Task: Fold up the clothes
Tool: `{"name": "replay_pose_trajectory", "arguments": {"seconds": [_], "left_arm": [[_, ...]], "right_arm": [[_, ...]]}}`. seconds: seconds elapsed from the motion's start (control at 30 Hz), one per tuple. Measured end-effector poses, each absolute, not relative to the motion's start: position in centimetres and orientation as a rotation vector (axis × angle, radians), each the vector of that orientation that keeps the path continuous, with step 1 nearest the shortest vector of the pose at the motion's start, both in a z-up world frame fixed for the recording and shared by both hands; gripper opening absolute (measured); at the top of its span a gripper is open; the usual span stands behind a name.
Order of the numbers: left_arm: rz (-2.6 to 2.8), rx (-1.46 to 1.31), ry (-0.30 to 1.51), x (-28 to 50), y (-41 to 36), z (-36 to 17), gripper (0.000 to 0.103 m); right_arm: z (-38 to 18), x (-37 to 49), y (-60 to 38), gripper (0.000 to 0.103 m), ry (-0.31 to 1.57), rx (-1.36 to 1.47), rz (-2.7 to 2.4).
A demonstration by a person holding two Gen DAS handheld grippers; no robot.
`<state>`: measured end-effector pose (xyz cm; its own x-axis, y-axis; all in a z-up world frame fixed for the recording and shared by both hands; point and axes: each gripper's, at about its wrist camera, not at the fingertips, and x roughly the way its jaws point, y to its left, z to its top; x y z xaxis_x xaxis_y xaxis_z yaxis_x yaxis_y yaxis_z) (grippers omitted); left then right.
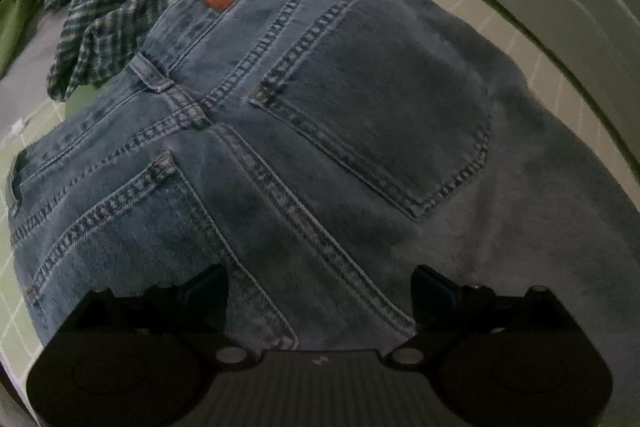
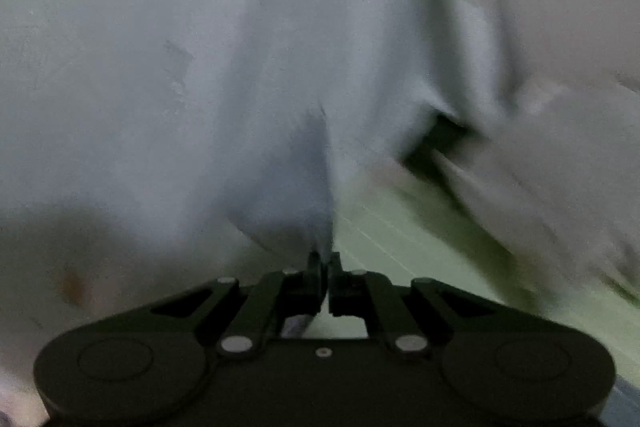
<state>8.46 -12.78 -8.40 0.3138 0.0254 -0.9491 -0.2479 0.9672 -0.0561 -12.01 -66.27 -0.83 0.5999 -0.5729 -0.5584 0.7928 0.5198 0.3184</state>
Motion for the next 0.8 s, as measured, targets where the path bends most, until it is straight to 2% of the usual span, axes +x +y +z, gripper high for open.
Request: {"name": "replay_pose_trajectory", "arguments": {"seconds": [0.1, 0.13, 0.2, 0.23, 0.27, 0.3, 0.4, 0.43, 0.47, 0.53, 0.7, 0.73, 0.8], "left_arm": [[0.182, -0.166, 1.257, 8.2, -13.2, -8.5, 0.099], [0.182, -0.153, 1.263, 8.1, -13.3, -8.5, 0.1], [0.184, -0.133, 1.273, 8.0, -13.4, -8.6, 0.102], [0.188, -0.134, 1.276, 7.9, -13.4, -8.6, 0.103], [0.19, -0.134, 1.278, 7.9, -13.3, -8.6, 0.103], [0.191, -0.135, 1.28, 7.9, -13.1, -8.6, 0.103], [0.189, -0.135, 1.281, 7.8, -12.6, -8.5, 0.103], [0.19, -0.135, 1.281, 7.8, -12.6, -8.5, 0.103], [0.191, -0.136, 1.281, 7.7, -12.6, -8.4, 0.103], [0.193, -0.137, 1.28, 7.4, -12.7, -8.2, 0.103], [0.194, -0.136, 1.282, 8.2, -13.8, -8.3, 0.103], [0.195, -0.136, 1.281, 8.2, -13.8, -8.3, 0.103], [0.197, -0.137, 1.278, 8.6, -13.9, -8.6, 0.103]], "right_arm": [[-8.0, -16.0, -67.1, 0.004, 0.702, 0.777, -0.983], [-9.0, -16.7, -67.0, 0.005, 0.739, 0.795, -1.004], [-9.9, -17.8, -66.7, 0.012, 0.764, 0.803, -1.033], [-9.6, -18.0, -66.6, 0.028, 0.747, 0.782, -1.042], [-9.2, -17.7, -66.5, 0.05, 0.725, 0.753, -1.045], [-8.6, -17.3, -66.5, 0.055, 0.7, 0.72, -1.038], [-7.4, -15.0, -67.5, 0.056, 0.692, 0.596, -0.968], [-7.1, -14.0, -67.9, 0.06, 0.696, 0.553, -0.939], [-7.0, -12.4, -68.6, 0.069, 0.715, 0.509, -0.882], [-7.7, -9.6, -69.3, 0.076, 0.773, 0.408, -0.739], [-10.8, -3.8, -69.5, 0.076, 0.949, 0.134, -0.611], [-11.2, -3.4, -69.8, 0.08, 0.963, 0.118, -0.621], [-11.1, -3.5, -70.5, 0.08, 0.945, 0.16, -0.61]]}}
